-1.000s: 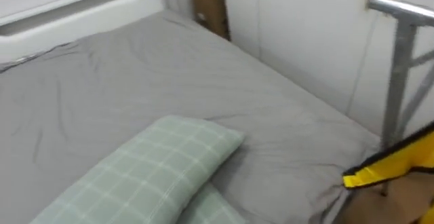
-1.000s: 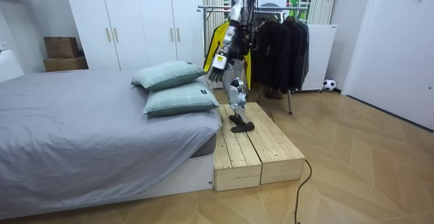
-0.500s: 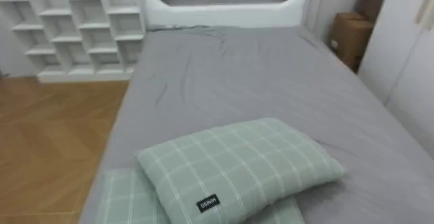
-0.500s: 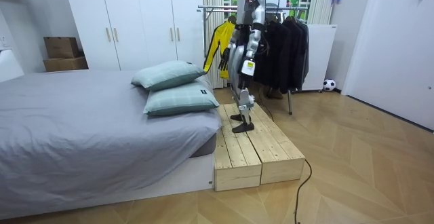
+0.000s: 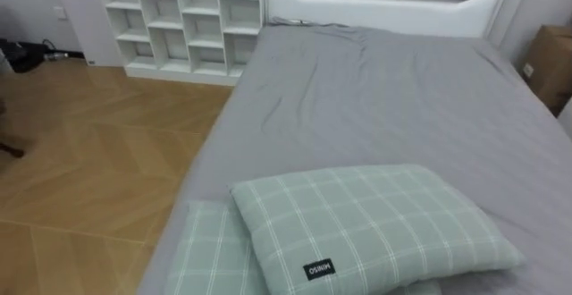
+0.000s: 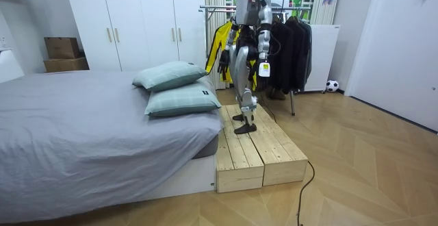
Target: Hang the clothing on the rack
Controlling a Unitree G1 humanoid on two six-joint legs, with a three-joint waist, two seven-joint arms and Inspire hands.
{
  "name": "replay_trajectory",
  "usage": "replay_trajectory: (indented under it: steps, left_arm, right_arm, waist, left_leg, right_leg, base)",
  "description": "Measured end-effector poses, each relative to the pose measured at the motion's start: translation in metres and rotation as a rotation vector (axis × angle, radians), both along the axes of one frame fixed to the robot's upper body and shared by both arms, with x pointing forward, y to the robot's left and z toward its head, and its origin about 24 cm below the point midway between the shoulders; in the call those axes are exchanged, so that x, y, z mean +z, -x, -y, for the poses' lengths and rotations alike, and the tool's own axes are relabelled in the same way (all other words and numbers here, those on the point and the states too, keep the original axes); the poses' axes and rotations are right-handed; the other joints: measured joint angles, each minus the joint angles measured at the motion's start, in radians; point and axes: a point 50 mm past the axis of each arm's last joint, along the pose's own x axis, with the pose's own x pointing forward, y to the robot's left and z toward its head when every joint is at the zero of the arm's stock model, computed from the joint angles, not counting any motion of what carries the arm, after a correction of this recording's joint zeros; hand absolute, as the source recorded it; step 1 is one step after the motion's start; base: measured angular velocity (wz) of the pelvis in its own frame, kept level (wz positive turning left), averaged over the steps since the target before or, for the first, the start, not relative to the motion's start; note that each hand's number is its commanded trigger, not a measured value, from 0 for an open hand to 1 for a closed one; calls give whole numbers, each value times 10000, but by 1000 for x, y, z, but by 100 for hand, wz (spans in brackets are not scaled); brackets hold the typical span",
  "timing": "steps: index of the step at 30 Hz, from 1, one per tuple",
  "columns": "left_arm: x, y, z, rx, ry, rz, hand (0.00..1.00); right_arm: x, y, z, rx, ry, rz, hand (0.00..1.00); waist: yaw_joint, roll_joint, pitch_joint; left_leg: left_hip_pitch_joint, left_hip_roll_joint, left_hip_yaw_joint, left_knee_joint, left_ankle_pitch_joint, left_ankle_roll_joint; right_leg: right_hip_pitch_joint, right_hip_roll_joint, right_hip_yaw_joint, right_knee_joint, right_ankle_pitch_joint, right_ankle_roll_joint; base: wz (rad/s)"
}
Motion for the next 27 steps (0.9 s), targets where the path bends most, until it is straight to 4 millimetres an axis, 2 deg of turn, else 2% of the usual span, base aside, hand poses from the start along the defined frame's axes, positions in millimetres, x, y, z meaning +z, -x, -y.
replay_trajectory:
  steps: [5,9,13,14,15,18,21,25,27]
  left_arm:
    - [-1,-6,4,-865,133,-235,0]
    - [-1,-10,4,-1153,59,-333,0]
    - [-1,-15,4,-1599,47,-378,0]
    - [-1,-14,4,-1634,60,-408,0]
    - [-2,-13,5,-1730,74,-488,0]
    - [-2,-11,5,-1779,68,-626,0]
    - [-2,-3,5,-1850,80,-928,0]
    - [-2,2,6,-1838,272,-1142,0]
    - [-2,6,6,-1791,319,-1282,0]
  right_arm:
    - [0,1,-1,-31,-32,-33,0]
    - [-1,1,-2,-31,-66,-51,0]
    - [-1,4,-2,-291,-149,-50,0]
    - [-1,5,-2,-331,-160,-70,0]
    - [-1,5,-3,-369,-174,-39,0]
    - [-1,5,-5,-424,-213,-65,0]
    - [-2,6,-5,-737,-281,-42,0]
    - [-1,8,-3,-827,-252,-62,0]
    - [-1,8,-2,-833,-232,-64,0]
  waist:
    - [-78,-8,-4]
    - [-274,-39,-29]
    - [-324,-89,-61]
    - [-328,-68,-57]
    - [-355,-43,-108]
    - [-505,-64,-143]
    - [-569,-52,-136]
    - [-552,24,-117]
    - [-555,40,-111]
  left_leg:
    - [5,41,10,50,-3,-78]
    - [33,68,94,53,-1,-93]
    - [62,104,288,50,-11,-99]
    - [66,109,316,50,-11,-98]
    - [72,111,335,58,-12,-97]
    - [90,112,323,109,-20,-88]
    - [306,119,299,116,-65,-86]
    - [422,133,251,121,-162,-136]
    - [426,143,246,125,-132,-111]
  right_leg:
    - [79,77,135,-144,0,0]
    - [4,111,494,-149,0,-1]
    - [-10,118,736,-135,22,-38]
    - [-11,120,769,-136,24,-41]
    - [-6,123,802,-135,29,-49]
    - [53,125,774,-135,33,-57]
    - [269,133,767,-143,34,-58]
    - [333,171,1039,-149,30,-53]
    - [342,184,1043,-149,30,-53]
  base:
    - [-1]
    - [-8]
    - [-14]
    - [-11]
    - [-5]
    - [1]
    - [1]
    - [0]
    - [0]
